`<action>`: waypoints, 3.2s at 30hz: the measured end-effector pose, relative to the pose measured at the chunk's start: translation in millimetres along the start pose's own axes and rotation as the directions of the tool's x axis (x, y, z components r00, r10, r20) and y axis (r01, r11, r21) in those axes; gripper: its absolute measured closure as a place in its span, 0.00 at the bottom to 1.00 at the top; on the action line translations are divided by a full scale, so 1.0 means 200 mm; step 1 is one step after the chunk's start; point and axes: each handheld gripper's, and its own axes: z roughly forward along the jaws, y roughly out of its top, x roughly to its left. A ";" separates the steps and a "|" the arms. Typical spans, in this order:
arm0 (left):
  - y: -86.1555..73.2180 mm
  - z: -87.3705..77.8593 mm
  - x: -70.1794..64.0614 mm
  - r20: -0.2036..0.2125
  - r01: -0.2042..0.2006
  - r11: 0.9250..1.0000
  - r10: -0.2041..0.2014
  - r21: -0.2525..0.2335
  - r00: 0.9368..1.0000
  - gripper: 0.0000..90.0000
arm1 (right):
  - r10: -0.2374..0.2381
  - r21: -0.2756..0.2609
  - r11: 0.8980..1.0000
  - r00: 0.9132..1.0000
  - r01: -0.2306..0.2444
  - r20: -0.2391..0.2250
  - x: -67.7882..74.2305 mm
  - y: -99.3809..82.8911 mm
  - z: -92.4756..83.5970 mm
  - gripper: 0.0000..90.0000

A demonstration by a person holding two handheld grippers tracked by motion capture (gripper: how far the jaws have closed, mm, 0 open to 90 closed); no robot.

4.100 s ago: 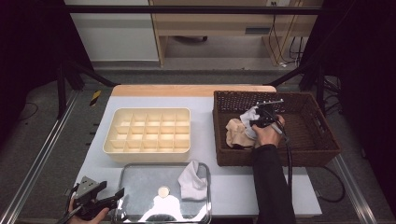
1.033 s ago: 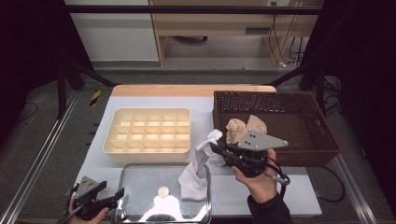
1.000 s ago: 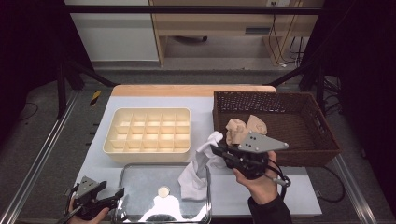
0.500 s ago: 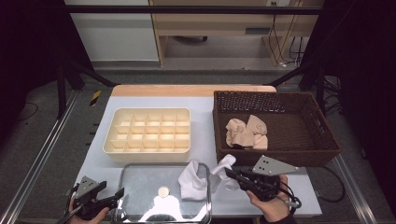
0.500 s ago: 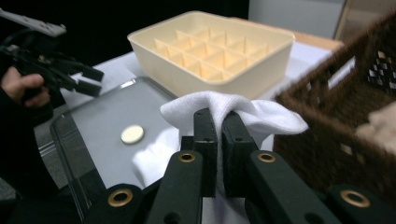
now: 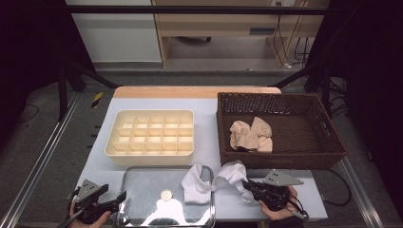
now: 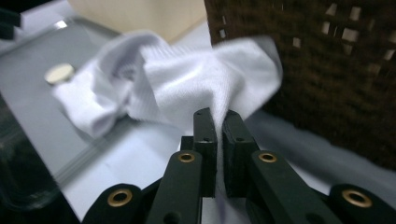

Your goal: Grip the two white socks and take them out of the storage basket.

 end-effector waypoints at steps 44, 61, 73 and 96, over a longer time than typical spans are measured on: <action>0.19 -0.21 -0.12 0.027 -0.025 0.984 0.030 -0.174 0.999 0.37 | -0.148 -0.012 0.989 0.989 0.149 0.019 0.20 0.27 0.17 0.80; 0.30 0.00 -0.42 0.116 -0.095 0.986 0.111 -0.136 0.987 0.36 | -0.015 0.201 0.980 0.995 -0.004 0.095 0.03 0.11 0.34 0.85; 0.23 0.14 -0.47 0.107 -0.135 0.986 0.146 -0.096 0.984 0.35 | 0.020 0.221 0.974 0.991 -0.048 0.129 0.00 0.09 0.26 0.99; 0.16 0.19 -0.47 0.135 -0.152 0.987 0.158 -0.048 0.978 0.37 | -0.046 0.043 0.998 0.994 0.041 0.101 0.11 0.22 0.12 0.80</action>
